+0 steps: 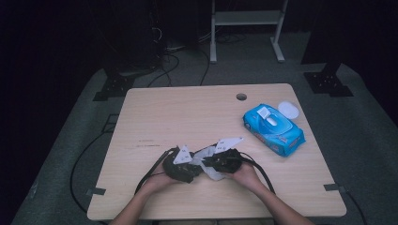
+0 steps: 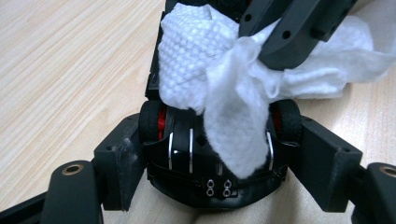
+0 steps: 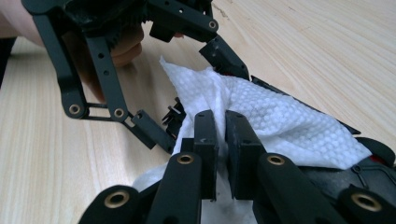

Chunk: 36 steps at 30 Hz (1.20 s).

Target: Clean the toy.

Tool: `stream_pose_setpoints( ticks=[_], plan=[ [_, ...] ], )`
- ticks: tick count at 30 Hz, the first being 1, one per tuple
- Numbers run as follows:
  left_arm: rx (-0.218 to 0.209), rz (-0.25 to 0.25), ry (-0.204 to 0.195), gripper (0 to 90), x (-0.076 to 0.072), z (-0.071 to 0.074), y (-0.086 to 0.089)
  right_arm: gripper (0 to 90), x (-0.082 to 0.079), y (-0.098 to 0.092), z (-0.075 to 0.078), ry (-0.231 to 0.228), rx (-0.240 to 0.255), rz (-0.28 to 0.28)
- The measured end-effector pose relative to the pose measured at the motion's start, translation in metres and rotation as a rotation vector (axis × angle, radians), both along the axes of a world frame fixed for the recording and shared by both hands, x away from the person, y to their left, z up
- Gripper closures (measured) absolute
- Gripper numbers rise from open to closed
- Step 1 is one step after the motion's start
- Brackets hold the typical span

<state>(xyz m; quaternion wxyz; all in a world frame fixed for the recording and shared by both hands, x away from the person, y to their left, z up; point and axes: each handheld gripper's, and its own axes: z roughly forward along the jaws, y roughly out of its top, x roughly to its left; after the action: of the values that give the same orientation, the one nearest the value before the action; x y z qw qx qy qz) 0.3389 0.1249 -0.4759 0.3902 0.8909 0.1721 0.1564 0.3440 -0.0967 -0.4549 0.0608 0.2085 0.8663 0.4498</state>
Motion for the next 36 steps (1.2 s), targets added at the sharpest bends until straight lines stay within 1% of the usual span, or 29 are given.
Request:
stream_pose_setpoints(
  ticks=[3,6,9,10,11,13,15,19,22,25,27,28,30,32,36],
  plan=[
    [-0.001,0.001,0.001,24.5,0.001,0.000,0.001,83.0,0.003,-0.009,0.001,-0.010,-0.017,-0.026],
    [-0.003,0.001,0.003,24.5,0.001,-0.001,0.003,82.9,0.009,-0.025,0.000,-0.014,-0.036,-0.080],
    [-0.008,0.002,0.005,24.5,0.002,0.000,0.003,83.0,0.016,-0.040,0.000,-0.006,-0.038,-0.131],
    [-0.007,0.001,0.005,24.5,0.002,0.000,0.004,82.9,0.019,-0.044,-0.001,0.003,-0.031,-0.144],
    [-0.008,0.002,0.005,24.5,0.002,0.000,0.004,82.9,0.020,-0.047,-0.001,0.002,-0.030,-0.156],
    [-0.008,0.001,0.005,24.5,0.002,0.000,0.004,83.0,0.022,-0.052,-0.001,-0.007,-0.047,-0.172],
    [-0.012,-0.001,0.003,24.5,0.002,0.000,0.004,83.0,0.023,-0.054,-0.002,0.001,-0.047,-0.175],
    [-0.009,-0.003,0.003,24.6,0.002,0.001,0.004,83.0,0.026,-0.053,-0.002,0.000,-0.050,-0.176],
    [-0.005,-0.003,0.002,24.6,0.002,0.000,0.004,83.0,0.029,-0.048,-0.001,0.004,-0.036,-0.177],
    [-0.005,-0.004,0.003,24.6,0.002,0.000,0.004,83.0,0.027,-0.035,0.000,0.003,-0.023,-0.143],
    [-0.006,-0.005,0.002,24.6,0.002,0.000,0.004,83.0,0.024,-0.024,0.000,-0.004,-0.026,-0.110],
    [-0.006,-0.005,0.003,24.5,0.002,0.000,0.004,83.0,0.024,-0.019,0.000,0.001,-0.016,-0.094],
    [-0.004,-0.004,0.005,24.6,0.002,-0.001,0.004,83.0,0.024,-0.013,0.001,-0.008,-0.022,-0.081],
    [-0.007,-0.005,0.003,24.6,0.002,-0.001,0.004,83.0,0.027,-0.013,0.001,-0.011,-0.026,-0.085],
    [-0.009,-0.006,0.001,24.6,0.002,0.000,0.004,83.0,0.037,-0.025,0.001,-0.010,-0.031,-0.144]
  ],
)
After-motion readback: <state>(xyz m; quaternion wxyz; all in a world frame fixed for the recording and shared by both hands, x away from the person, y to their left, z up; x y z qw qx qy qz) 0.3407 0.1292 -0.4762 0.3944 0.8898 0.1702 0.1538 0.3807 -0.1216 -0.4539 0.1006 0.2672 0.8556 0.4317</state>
